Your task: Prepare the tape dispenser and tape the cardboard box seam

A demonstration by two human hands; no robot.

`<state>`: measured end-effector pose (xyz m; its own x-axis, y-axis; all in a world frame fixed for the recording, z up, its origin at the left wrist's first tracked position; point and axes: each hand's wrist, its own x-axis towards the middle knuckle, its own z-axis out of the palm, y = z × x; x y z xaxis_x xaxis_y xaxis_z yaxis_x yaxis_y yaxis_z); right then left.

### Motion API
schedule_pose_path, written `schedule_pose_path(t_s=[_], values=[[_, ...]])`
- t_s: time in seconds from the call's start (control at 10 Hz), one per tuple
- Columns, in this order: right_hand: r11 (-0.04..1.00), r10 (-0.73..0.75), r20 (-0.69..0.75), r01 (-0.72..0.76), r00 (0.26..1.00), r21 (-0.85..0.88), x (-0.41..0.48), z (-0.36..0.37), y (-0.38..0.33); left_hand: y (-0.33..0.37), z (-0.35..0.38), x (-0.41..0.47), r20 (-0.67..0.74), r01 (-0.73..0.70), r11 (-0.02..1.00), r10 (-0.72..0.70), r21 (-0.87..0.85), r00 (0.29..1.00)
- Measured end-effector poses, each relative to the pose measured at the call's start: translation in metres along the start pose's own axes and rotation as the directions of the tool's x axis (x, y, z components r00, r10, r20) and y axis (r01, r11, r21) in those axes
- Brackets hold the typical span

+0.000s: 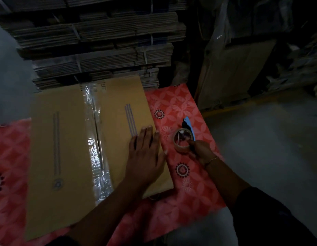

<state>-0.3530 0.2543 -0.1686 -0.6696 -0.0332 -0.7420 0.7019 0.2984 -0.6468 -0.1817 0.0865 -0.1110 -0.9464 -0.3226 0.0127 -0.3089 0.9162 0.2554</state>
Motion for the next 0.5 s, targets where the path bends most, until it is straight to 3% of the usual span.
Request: schedule_pose_path(t_s=[0.2,0.3,0.5], values=[[0.995,-0.059,-0.038,0.056,0.998,-0.079,0.014,0.010,-0.001,0.001,0.000,0.002,0.036,0.012,1.000,-0.012,0.011,0.999],[0.948,-0.181,-0.087,0.150,0.980,-0.280,0.024,0.004,-0.001,0.000,-0.001,0.001,0.024,0.014,1.000,-0.014,0.015,1.000],[0.841,-0.331,0.010,0.299,0.944,-0.450,0.017,-0.018,-0.021,0.002,-0.011,0.000,0.026,0.024,1.000,-0.024,-0.015,0.999]])
